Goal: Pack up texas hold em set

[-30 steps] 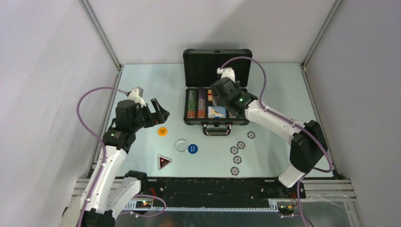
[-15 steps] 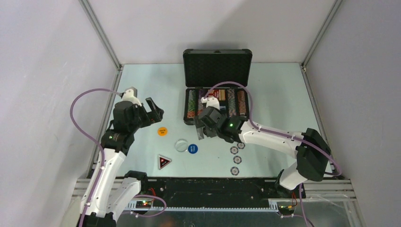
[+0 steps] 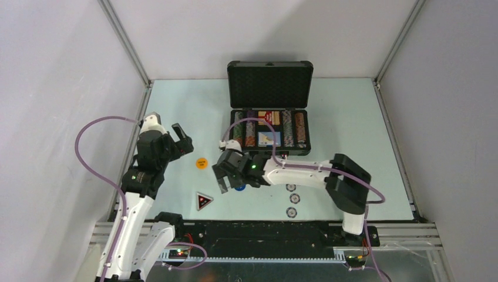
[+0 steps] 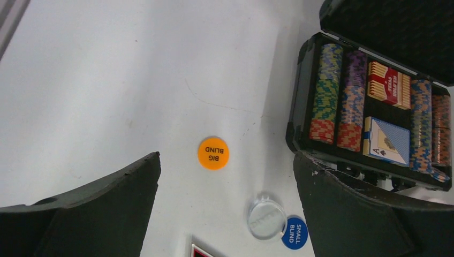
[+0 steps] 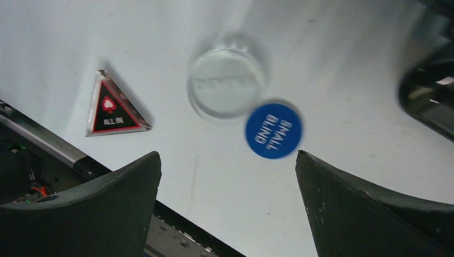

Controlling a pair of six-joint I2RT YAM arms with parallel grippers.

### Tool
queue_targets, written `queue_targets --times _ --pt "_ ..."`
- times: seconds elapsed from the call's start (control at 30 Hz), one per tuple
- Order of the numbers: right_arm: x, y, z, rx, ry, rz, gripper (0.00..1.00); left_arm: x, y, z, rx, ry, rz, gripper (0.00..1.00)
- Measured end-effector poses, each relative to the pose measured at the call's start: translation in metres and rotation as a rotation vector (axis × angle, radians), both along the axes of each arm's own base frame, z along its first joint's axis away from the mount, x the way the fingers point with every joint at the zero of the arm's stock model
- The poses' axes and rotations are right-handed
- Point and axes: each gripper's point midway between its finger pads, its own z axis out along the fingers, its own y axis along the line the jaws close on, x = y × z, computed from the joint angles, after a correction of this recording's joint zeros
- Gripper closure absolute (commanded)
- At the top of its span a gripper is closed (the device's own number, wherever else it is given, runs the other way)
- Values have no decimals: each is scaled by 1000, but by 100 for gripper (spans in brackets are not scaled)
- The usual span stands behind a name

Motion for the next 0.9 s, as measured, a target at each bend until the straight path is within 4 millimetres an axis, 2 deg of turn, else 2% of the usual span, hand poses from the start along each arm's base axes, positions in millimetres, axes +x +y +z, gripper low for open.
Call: queue_targets --times 0.1,0.2,0.37,0.5,0.7,0.9 --pt "-8 22 -9 -19 7 37 1 -2 4 0 8 0 18 2" --pt "-10 41 -9 -19 -3 64 2 -2 5 -1 11 3 21 2" --pt "0 57 -8 -23 -26 82 4 -2 5 -1 13 4 20 2" --pt "9 56 -21 -59 -30 82 6 -4 6 2 22 -6 17 2" --pt "19 42 -51 -149 -18 80 8 -10 10 3 40 -26 27 2" --pt "27 36 -58 -170 -18 76 8 -10 11 3 45 -24 28 2"
